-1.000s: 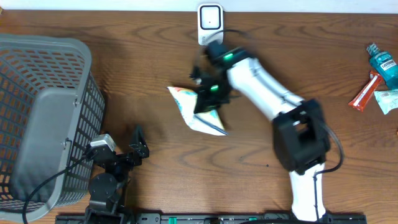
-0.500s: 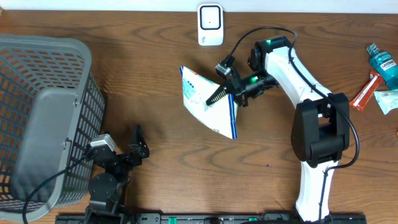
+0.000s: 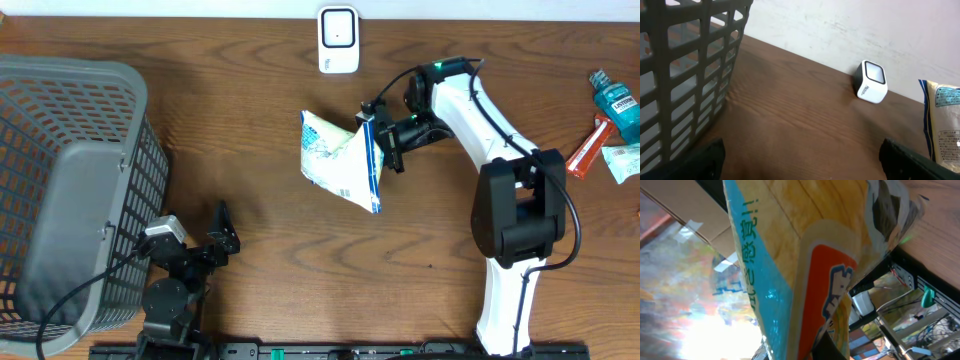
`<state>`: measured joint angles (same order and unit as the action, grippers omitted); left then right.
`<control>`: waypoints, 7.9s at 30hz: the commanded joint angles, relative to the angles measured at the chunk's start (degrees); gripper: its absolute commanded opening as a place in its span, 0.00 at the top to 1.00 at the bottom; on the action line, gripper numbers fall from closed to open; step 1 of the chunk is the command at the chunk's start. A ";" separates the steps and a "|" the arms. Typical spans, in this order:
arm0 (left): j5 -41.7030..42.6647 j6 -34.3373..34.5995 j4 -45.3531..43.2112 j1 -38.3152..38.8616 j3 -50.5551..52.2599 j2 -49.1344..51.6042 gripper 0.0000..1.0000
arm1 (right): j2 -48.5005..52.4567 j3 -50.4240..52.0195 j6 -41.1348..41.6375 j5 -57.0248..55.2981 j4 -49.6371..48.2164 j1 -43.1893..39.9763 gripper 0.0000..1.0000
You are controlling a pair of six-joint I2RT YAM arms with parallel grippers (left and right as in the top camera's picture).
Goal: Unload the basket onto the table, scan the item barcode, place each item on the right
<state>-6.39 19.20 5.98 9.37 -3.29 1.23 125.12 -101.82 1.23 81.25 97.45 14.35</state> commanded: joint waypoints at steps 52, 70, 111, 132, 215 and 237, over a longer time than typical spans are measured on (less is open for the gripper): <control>-0.72 -0.70 1.20 -0.24 1.31 -0.20 0.02 | -1.90 0.15 2.60 -12.74 -16.37 -0.07 0.98; -0.72 -0.70 1.20 -0.24 1.33 -0.20 0.02 | -9.97 0.15 8.57 -60.52 -42.49 0.94 0.99; -0.72 -0.70 1.20 -0.24 1.31 -0.20 0.02 | -12.15 0.26 26.08 -72.54 -64.00 7.80 0.99; -0.72 -0.70 1.20 -0.24 1.31 -0.20 0.02 | -11.41 0.26 51.19 -34.40 -76.19 -6.05 0.99; -0.74 -0.70 1.20 -0.24 1.33 -0.20 0.02 | -3.02 -8.11 6.43 -88.28 -54.60 -37.90 0.01; -0.72 -0.70 1.20 -0.24 1.31 -0.20 0.02 | -64.17 -8.09 9.81 -70.10 -54.80 -29.22 0.01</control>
<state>-6.37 19.20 5.98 9.37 -3.29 1.23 68.51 -109.47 9.96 9.08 42.57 -15.29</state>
